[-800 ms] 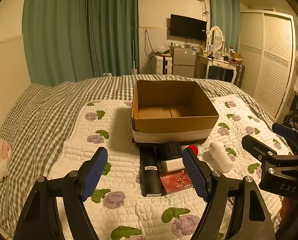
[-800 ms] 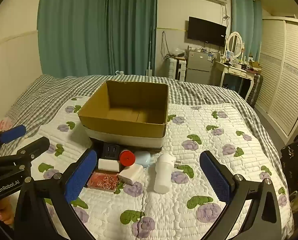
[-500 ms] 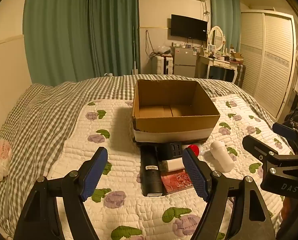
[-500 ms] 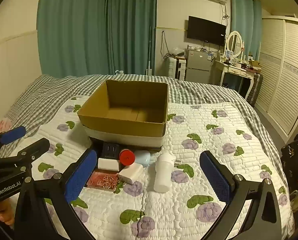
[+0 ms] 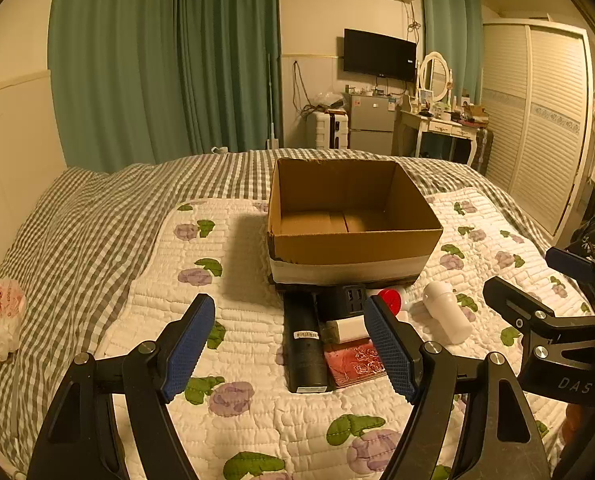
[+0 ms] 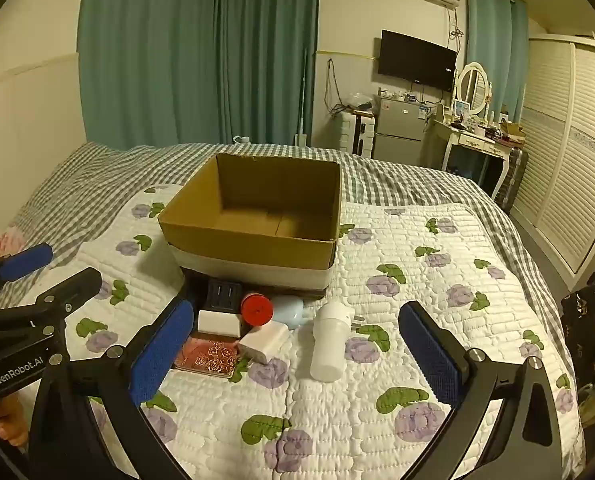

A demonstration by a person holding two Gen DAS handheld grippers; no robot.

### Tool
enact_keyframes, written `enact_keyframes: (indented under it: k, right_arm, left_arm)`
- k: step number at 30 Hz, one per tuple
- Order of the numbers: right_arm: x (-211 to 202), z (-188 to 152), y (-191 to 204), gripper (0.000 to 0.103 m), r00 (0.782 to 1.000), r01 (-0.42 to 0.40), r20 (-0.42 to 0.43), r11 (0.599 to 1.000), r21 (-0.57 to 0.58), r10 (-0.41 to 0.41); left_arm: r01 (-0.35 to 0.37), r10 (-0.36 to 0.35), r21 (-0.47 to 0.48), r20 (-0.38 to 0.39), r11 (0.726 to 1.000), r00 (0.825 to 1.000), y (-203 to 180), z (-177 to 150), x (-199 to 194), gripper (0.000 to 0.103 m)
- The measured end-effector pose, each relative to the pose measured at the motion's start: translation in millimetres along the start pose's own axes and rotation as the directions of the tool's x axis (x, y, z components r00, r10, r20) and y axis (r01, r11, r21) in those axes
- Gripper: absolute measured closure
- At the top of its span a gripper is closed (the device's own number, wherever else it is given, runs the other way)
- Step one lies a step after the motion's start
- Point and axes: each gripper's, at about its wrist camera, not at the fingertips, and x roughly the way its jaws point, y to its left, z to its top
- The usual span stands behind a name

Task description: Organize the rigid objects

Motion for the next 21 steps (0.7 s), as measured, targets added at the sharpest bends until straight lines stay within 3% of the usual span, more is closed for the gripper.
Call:
enact_keyframes:
  k: [21]
  right_arm:
    - [1.0,-1.3,-0.9,0.0,1.0,0.002,-0.005,1.0,0.003,-0.002]
  left_arm:
    - [0.002,-0.002,-0.002,0.002,1.0,1.0,-0.5,-2.3,0.8,0.023]
